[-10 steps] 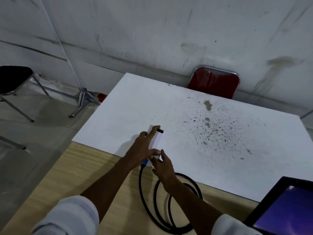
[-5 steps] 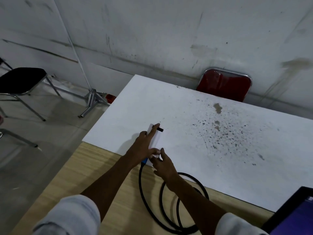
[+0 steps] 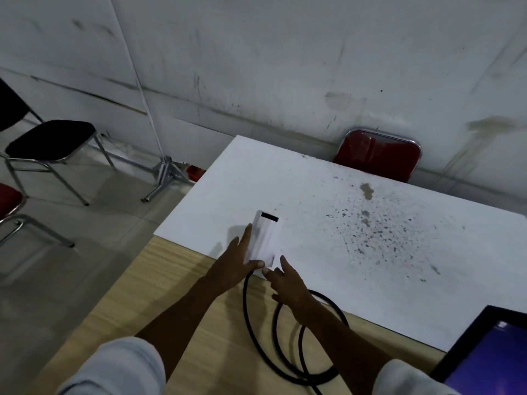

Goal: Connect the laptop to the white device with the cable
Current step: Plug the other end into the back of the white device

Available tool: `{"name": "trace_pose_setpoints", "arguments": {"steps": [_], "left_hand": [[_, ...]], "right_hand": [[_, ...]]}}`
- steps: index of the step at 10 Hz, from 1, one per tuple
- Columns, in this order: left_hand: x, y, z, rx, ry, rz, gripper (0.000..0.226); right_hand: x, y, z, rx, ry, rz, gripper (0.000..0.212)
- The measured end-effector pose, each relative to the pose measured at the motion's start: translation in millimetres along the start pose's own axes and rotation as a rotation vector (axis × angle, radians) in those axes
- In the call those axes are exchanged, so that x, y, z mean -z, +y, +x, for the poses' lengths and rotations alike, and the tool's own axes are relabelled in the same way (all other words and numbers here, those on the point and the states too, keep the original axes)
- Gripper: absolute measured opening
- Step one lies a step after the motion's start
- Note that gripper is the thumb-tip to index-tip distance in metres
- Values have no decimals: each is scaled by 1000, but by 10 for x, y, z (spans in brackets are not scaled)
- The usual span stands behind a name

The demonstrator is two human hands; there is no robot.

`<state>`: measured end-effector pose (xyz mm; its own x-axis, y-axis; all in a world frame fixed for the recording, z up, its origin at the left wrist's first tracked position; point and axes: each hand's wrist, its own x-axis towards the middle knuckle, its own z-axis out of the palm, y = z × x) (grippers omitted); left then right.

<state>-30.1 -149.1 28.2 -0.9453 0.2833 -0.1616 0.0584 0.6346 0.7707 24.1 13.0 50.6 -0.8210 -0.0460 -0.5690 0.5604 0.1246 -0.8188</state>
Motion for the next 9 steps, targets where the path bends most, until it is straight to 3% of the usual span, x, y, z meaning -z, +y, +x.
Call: {"name": "trace_pose_setpoints", "arguments": {"steps": [2,3,5,8,9], "left_hand": [[98,146,141,-90,32,24,87],[9,47,222,-111,34,142,94],[58,30,427,-39,-28,159,97],[20,82,249,-54,6,160,95],[62,85,165,41,20,124,89]], "right_hand": [[28,-262,90,240,31,-261,76],[-1,-274,254,271,55,-409,74],[-2,-324,307,293,117,-562,76],[-18,-285,243,289,104,-476,78],[31,-358,223,254,90,-450,77]]}}
